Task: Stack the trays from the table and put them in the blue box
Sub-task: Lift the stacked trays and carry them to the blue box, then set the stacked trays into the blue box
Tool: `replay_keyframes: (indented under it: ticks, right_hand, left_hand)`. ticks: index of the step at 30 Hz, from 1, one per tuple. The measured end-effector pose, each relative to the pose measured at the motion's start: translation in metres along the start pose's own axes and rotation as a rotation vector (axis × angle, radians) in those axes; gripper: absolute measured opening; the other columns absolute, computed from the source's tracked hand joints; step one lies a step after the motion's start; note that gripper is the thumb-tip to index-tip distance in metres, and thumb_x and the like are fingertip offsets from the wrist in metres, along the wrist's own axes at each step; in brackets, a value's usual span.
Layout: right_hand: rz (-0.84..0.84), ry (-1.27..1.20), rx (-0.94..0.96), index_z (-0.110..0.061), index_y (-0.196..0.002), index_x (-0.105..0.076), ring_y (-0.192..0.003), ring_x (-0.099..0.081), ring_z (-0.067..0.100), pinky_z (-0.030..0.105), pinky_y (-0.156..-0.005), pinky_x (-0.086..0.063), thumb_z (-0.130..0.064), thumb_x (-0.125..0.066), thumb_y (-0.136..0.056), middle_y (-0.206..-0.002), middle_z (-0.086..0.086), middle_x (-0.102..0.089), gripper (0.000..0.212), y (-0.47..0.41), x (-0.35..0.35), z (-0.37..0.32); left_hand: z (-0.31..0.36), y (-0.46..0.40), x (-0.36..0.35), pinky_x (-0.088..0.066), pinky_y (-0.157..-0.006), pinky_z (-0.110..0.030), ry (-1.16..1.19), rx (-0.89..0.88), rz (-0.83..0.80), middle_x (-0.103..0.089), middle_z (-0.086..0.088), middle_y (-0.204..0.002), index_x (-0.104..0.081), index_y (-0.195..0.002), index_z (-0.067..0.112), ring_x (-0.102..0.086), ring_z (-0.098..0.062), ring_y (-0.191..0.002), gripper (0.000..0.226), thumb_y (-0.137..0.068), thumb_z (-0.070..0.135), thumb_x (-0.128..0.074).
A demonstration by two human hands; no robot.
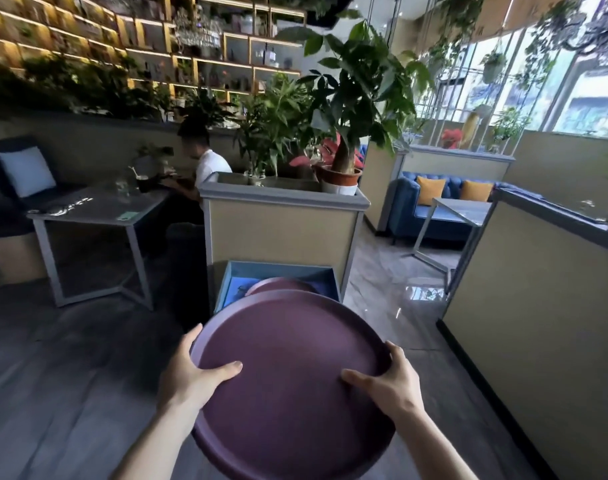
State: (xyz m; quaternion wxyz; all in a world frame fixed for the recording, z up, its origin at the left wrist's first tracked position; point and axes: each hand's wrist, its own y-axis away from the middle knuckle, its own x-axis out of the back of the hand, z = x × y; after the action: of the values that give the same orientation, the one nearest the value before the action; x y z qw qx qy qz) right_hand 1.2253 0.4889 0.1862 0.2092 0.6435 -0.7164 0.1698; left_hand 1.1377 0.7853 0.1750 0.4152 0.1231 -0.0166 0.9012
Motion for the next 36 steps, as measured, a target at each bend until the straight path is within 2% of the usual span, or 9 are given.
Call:
replay_keyframes:
  ticks: [6,11,15,20,25,28,32,36]
  right_hand:
    - [-0.012,-0.001,0.007,-0.023,-0.13,-0.053,-0.114,-0.062,0.025,0.041,-0.099,-0.05,-0.056,-0.09,-0.033,-0.12,0.003,-0.065,0.108,-0.136,-0.05,-0.006]
    - [-0.066,0.028,-0.003,-0.024,-0.127,-0.054,-0.11,-0.062,0.025,0.039,-0.096,-0.05,-0.054,-0.09,-0.037,-0.116,0.002,-0.065,0.101,-0.262,-0.08,-0.02]
    - [-0.093,0.054,-0.006,-0.026,-0.125,-0.053,-0.108,-0.062,0.024,0.039,-0.093,-0.051,-0.054,-0.089,-0.039,-0.113,0.001,-0.063,0.097,-0.339,-0.102,-0.03]
    - [-0.137,0.104,-0.026,-0.028,-0.124,-0.052,-0.109,-0.062,0.026,0.039,-0.091,-0.051,-0.055,-0.086,-0.039,-0.114,0.001,-0.065,0.095,-0.402,-0.133,-0.034]
    - [-0.167,0.173,-0.081,-0.026,-0.125,-0.049,-0.108,-0.061,0.028,0.039,-0.089,-0.051,-0.053,-0.086,-0.039,-0.114,0.003,-0.062,0.097,-0.446,-0.171,-0.031]
    - [-0.183,0.21,-0.117,-0.026,-0.13,-0.046,-0.11,-0.06,0.028,0.04,-0.091,-0.051,-0.056,-0.084,-0.038,-0.117,0.004,-0.061,0.104,-0.463,-0.198,-0.024]
    - [-0.211,0.307,-0.194,-0.023,-0.132,-0.044,-0.113,-0.058,0.031,0.04,-0.093,-0.049,-0.056,-0.085,-0.042,-0.118,0.009,-0.059,0.104,-0.478,-0.237,-0.01]
    - [-0.234,0.441,-0.275,-0.02,-0.138,-0.038,-0.119,-0.054,0.033,0.041,-0.096,-0.048,-0.07,-0.074,-0.035,-0.123,0.01,-0.06,0.12,-0.491,-0.274,0.016]
  left_hand:
    - [0.004,-0.122,-0.071,-0.049,-0.099,-0.046,0.029,0.012,0.008,-0.053,0.004,-0.143,-0.043,-0.142,0.043,-0.056,-0.025,-0.12,0.109,-0.048,0.03,-0.097]
    - [0.02,-0.224,-0.134,-0.049,-0.095,-0.043,0.014,0.038,0.041,-0.054,0.004,-0.14,-0.045,-0.143,0.039,-0.055,-0.02,-0.109,0.106,-0.051,0.025,-0.097]
    - [0.026,-0.287,-0.171,-0.05,-0.098,-0.046,-0.043,0.056,0.061,-0.056,0.007,-0.137,-0.044,-0.141,0.044,-0.058,-0.023,-0.114,0.108,-0.047,0.033,-0.097]
    - [0.019,-0.346,-0.201,-0.048,-0.098,-0.043,-0.119,0.091,0.107,-0.054,0.0,-0.141,-0.039,-0.145,0.039,-0.056,-0.029,-0.122,0.113,-0.048,0.033,-0.097]
    - [-0.008,-0.401,-0.218,-0.05,-0.097,-0.045,-0.211,0.19,0.087,-0.059,-0.008,-0.135,-0.04,-0.143,0.02,-0.06,-0.032,-0.118,0.125,-0.035,0.056,-0.092]
    - [-0.024,-0.429,-0.226,-0.045,-0.092,-0.04,-0.282,0.204,0.064,-0.057,-0.01,-0.137,-0.04,-0.144,0.017,-0.057,-0.033,-0.122,0.113,-0.049,0.044,-0.095]
    - [-0.054,-0.46,-0.234,-0.044,-0.101,-0.045,-0.376,0.235,0.048,-0.055,-0.01,-0.142,-0.04,-0.143,0.017,-0.054,-0.032,-0.127,0.123,-0.039,0.057,-0.091]
    - [-0.085,-0.488,-0.247,-0.039,-0.106,-0.044,-0.428,0.3,0.02,-0.049,-0.015,-0.148,-0.038,-0.149,0.011,-0.048,-0.033,-0.134,0.119,-0.05,0.045,-0.094]
